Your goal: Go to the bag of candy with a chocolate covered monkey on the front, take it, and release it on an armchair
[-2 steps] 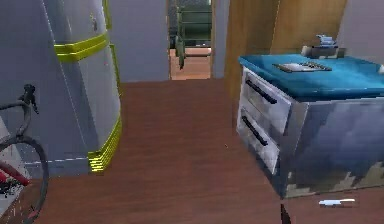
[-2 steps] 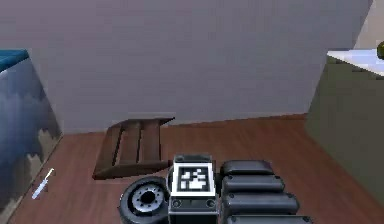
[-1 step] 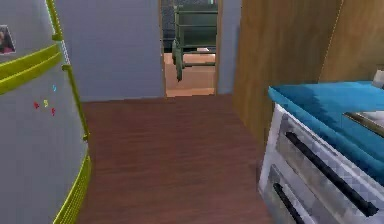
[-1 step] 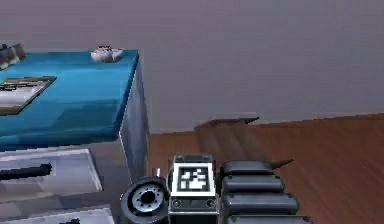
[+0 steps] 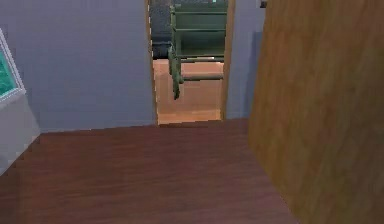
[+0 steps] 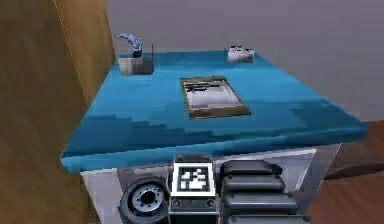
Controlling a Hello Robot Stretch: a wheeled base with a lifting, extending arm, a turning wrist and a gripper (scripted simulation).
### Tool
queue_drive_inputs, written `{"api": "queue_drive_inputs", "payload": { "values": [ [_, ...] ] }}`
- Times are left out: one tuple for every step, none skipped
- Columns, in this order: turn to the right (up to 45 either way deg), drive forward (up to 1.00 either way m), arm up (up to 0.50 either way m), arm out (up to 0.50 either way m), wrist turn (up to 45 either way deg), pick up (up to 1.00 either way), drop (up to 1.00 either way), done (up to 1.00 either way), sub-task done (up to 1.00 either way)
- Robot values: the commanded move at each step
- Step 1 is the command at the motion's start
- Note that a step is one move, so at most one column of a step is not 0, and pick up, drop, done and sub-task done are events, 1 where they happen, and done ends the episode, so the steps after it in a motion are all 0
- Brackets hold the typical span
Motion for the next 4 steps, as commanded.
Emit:
{"api": "queue_drive_inputs", "payload": {
  "values": [
    [-3.0,0.00,0.00,0.00,0.0,0.00,0.00,0.00,0.00],
    [0.0,1.00,0.00,0.00,0.0,0.00,0.00,0.00,0.00],
    [0.0,1.00,0.00,0.00,0.0,0.00,0.00,0.00,0.00],
    [-12.0,0.00,0.00,0.00,0.0,0.00,0.00,0.00,0.00]
  ]
}}
